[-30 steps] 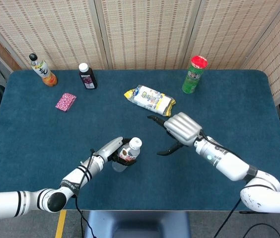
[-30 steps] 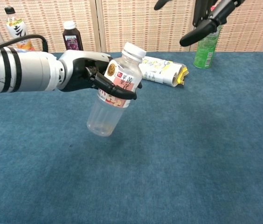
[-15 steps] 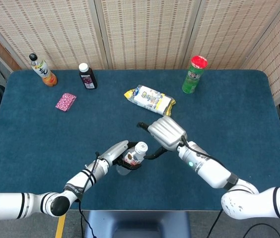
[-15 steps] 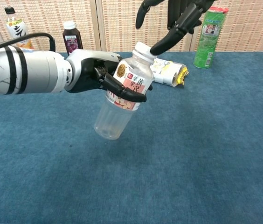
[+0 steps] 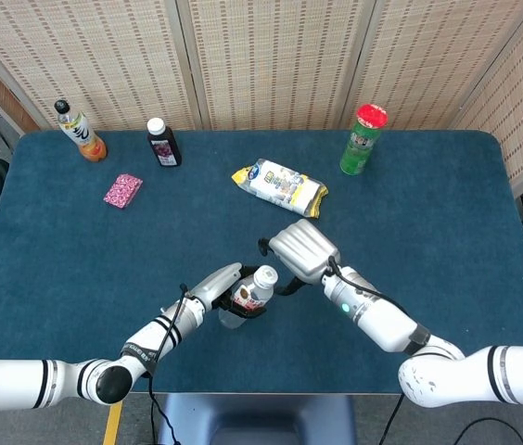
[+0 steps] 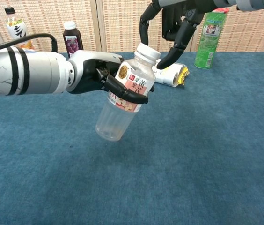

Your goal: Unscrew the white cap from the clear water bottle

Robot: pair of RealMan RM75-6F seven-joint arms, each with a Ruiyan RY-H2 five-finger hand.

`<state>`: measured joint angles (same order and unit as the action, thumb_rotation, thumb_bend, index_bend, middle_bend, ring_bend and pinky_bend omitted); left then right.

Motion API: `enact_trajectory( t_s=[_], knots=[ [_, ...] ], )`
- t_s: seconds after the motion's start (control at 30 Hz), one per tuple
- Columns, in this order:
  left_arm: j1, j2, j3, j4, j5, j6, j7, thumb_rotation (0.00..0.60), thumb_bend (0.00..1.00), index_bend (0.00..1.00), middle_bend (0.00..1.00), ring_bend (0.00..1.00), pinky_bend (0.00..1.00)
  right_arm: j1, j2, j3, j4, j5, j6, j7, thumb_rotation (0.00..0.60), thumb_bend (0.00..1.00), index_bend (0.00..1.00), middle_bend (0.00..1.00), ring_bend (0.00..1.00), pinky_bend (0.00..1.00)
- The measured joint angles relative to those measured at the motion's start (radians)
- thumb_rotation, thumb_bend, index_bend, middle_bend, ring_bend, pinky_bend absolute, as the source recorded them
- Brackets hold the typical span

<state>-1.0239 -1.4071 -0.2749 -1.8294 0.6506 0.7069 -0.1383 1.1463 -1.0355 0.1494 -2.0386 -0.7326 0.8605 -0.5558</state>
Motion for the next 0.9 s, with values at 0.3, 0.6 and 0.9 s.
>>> enact_trajectory(
  t_s=[0.3, 0.6, 0.9],
  knots=[
    [0.002, -0.002, 0.004, 0.006, 0.002, -0.002, 0.002, 0.6, 0.62, 0.61, 0.8, 0.43, 0.28, -0.006, 0.006, 0.011, -0.01, -0.025, -0.014, 0.053, 0.522, 0.1, 0.42, 0.91, 0.85, 0.58],
    [0.0, -0.005, 0.006, 0.005, 0.004, 0.001, 0.008, 0.6, 0.62, 0.61, 0.8, 0.43, 0.28, -0.005, 0.014, 0.016, -0.014, -0.04, -0.028, 0.081, 0.6, 0.1, 0.47, 0.92, 0.86, 0.58],
    [-0.001, -0.008, 0.007, 0.006, 0.003, 0.0, 0.011, 0.6, 0.62, 0.61, 0.8, 0.43, 0.28, 0.006, 0.007, 0.01, -0.02, -0.023, -0.003, 0.058, 0.6, 0.1, 0.5, 0.92, 0.87, 0.58]
  ],
)
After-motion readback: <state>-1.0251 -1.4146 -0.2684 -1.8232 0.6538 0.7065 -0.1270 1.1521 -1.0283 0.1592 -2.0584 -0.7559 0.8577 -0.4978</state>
